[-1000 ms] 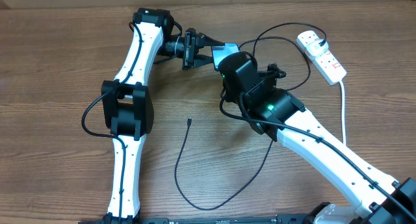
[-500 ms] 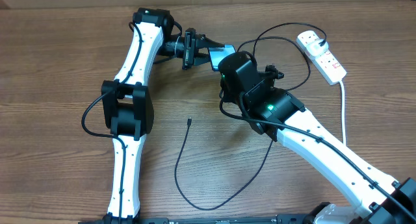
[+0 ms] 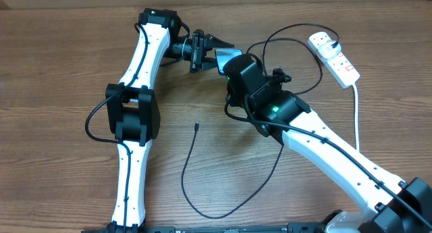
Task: Plug charger to phone and switch on socket
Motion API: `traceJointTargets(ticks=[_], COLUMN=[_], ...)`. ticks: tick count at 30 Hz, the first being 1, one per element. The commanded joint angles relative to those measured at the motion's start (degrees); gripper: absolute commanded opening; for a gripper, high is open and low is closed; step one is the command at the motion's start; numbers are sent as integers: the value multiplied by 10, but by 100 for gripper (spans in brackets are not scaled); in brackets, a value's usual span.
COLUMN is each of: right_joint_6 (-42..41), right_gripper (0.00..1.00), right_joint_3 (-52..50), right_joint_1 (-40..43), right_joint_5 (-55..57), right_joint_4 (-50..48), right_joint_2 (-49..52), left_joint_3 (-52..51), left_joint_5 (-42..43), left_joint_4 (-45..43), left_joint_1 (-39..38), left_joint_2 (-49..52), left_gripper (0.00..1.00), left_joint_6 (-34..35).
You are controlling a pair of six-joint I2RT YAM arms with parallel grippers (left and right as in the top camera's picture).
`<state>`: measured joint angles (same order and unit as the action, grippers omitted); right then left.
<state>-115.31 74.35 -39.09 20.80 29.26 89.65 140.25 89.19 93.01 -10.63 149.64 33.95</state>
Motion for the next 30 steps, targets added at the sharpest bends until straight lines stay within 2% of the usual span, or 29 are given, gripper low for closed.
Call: traceJointTargets(ticks=[1,4,8,9,12,15,18,23,25,27,30], right_joint_6=[-4,-4,-2,-1,3,43,96,223,286,340,406], right_gripper=[4,4,5,9,14,24,40,54,66,78,90], right_joint_3=[15,15,15,15,15,15,15,15,15,15,15], right_joint_1=[-2,-2,-2,-2,-2,-2,-2,-2,-2,-2,-2], right_joint_5=[5,5,4,2,-4,-4,-3,-3,-6,-15,-16], right_joint_4=[-14,-16,-16,-16,-16,-18,-18,-17,-15,0,41], right_joint_2=[-2,-2,-2,-2,-2,-3,-3,-26,-52,-81,-130], left_joint_3=[14,14,14,14,14,14,14,14,14,14,14], left_joint_5=[14,14,14,14,14,14,14,-16,-49,-75,-98], left_joint_4=[0,0,0,0,0,-1,-2,-47,-64,-65,-65], left_joint_1=[-7,-7,-7,-7,-7,-7,-6,2,9,16,25], left_joint_2=[6,6,6,6,6,6,6,6,6,6,6], left_gripper=[35,28,8,6,4,4,4,4,4,4,4], left_joint_6=[-10,-10,-9,-9,-10,-10,-17,-19,-23,-47,-91])
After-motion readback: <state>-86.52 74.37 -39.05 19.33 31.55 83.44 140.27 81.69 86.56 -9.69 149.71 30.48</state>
